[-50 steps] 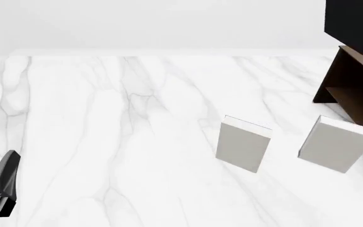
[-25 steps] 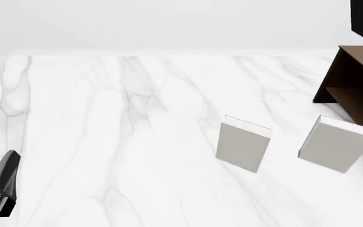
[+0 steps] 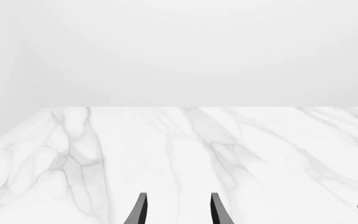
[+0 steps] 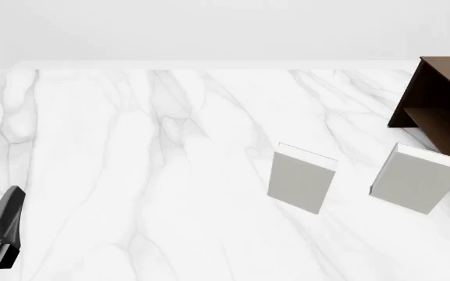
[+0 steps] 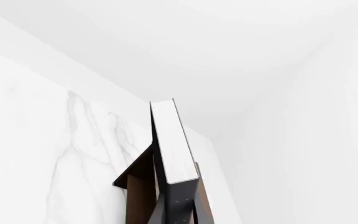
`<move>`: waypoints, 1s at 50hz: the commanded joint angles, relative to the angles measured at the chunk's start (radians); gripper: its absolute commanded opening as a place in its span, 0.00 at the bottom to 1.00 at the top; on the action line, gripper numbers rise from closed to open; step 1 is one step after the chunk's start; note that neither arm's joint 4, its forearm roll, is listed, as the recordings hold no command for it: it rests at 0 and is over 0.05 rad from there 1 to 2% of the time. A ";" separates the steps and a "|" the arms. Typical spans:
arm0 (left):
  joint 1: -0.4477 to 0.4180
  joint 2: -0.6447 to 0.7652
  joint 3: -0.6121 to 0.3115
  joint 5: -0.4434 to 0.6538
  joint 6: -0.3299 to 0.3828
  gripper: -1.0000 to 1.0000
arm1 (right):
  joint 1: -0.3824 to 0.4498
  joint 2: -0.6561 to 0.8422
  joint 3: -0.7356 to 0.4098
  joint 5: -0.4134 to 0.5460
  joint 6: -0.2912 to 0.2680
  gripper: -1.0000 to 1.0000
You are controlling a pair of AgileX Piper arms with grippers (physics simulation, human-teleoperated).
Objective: Pick up the book on the left and place it on top of the shelf.
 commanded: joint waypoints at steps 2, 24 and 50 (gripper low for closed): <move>0.000 0.000 0.000 0.000 0.000 1.00 | -0.044 -0.007 -0.007 -0.010 0.000 0.00; 0.000 0.000 0.000 0.000 0.000 1.00 | -0.121 0.016 0.002 -0.032 -0.042 0.00; 0.000 0.000 0.000 0.000 0.000 1.00 | -0.195 0.093 0.005 -0.088 -0.075 0.00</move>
